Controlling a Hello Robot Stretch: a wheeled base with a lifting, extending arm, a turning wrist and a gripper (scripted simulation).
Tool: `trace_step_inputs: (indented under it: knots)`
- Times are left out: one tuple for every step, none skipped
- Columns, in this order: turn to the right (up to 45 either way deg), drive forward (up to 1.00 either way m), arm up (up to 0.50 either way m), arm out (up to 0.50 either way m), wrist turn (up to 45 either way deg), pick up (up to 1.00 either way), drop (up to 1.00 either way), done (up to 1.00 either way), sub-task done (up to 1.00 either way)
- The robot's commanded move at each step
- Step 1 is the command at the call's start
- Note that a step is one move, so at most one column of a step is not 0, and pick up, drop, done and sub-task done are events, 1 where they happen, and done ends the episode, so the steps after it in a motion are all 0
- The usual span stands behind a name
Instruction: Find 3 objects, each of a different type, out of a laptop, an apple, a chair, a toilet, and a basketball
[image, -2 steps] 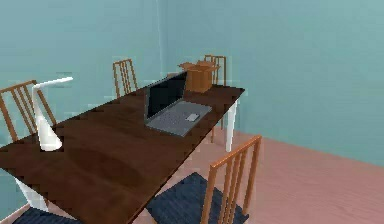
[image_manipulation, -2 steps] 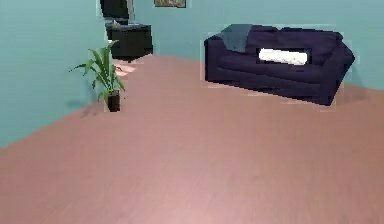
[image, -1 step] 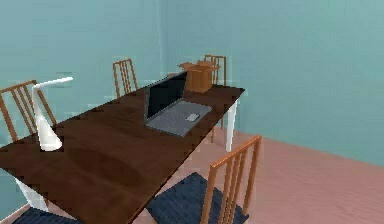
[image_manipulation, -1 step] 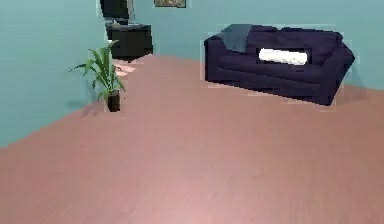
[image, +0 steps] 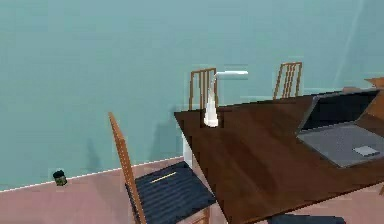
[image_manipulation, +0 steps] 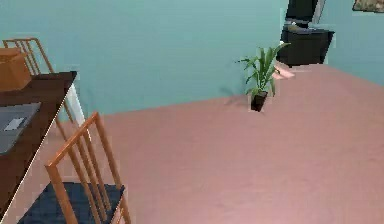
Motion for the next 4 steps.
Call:
trace_step_inputs:
  knots:
    - [-45.0, 0.0, 0.0, 0.0, 0.0, 0.0, 0.0, 0.0, 0.0]
    - [-45.0, 0.0, 0.0, 0.0, 0.0, 0.0, 0.0, 0.0, 0.0]
    - [-24.0, 0.0, 0.0, 0.0, 0.0, 0.0, 0.0, 0.0, 0.0]
    - [0.0, 1.0, 0.0, 0.0, 0.0, 0.0, 0.0, 0.0, 0.0]
